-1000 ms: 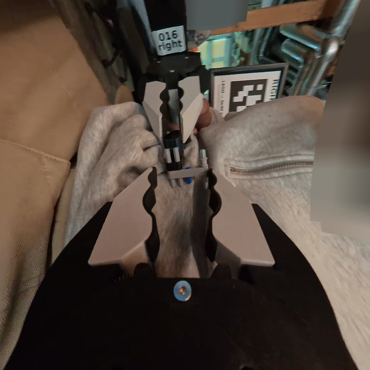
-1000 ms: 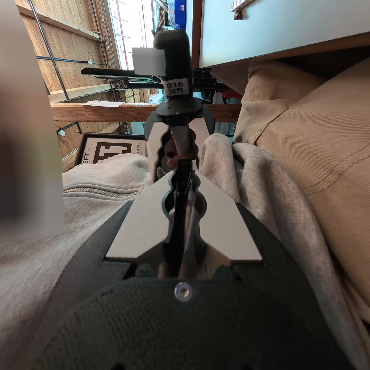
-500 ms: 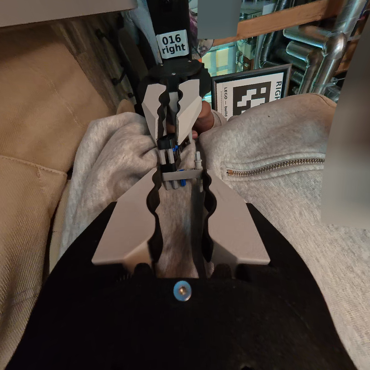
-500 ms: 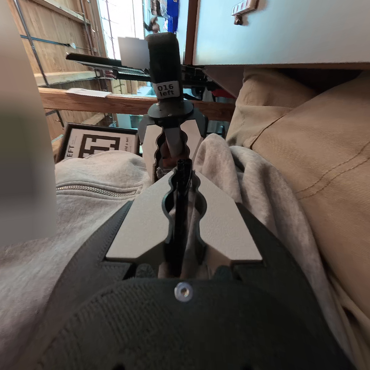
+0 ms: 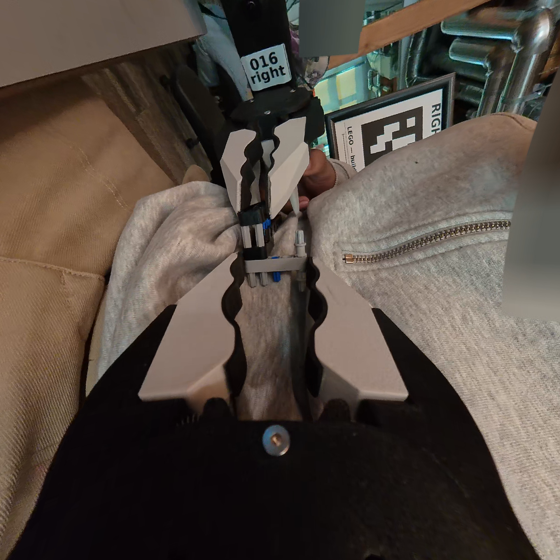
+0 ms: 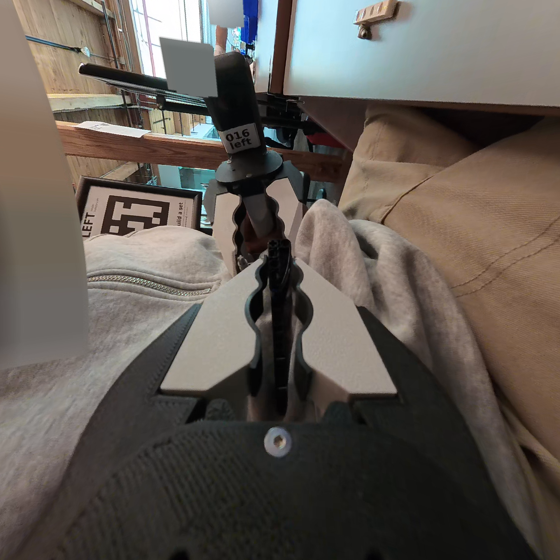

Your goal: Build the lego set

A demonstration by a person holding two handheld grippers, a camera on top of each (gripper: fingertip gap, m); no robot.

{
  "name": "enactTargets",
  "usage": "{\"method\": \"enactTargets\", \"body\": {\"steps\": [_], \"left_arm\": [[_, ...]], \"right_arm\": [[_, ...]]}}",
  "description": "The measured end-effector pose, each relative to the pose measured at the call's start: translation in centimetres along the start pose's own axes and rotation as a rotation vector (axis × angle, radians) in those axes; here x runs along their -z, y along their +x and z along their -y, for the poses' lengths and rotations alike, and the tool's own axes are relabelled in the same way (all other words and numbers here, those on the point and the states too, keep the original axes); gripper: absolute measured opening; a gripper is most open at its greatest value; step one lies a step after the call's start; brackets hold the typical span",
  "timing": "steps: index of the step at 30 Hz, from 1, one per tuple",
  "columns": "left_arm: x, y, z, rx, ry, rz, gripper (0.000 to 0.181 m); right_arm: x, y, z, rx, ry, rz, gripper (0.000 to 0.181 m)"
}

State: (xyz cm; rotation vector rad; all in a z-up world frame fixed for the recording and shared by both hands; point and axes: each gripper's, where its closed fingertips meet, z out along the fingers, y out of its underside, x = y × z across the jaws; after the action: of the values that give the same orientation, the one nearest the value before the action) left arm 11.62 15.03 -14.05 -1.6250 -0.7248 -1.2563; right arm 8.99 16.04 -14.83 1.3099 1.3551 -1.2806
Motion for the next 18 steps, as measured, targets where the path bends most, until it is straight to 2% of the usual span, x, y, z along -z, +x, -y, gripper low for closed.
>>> {"method": "enactTargets", "body": {"steps": [3,7,18], "left_arm": [[0.1,0.0,0.1,0.002,0.009,-0.015,0.037],[0.3,-0.1,0.5,0.017,0.042,-0.045,0.038],[0.7,-0.5,1.0,0.036,0.091,-0.077,0.038]], "right_arm": [[0.0,-0.1,0.1,-0.013,0.007,0.02,0.013],[0.5,-0.2,1.5,-0.087,0.092,0.099,0.012],[-0.1,0.3,1.2,-0.043,0.082,0.019,0.012]]}}
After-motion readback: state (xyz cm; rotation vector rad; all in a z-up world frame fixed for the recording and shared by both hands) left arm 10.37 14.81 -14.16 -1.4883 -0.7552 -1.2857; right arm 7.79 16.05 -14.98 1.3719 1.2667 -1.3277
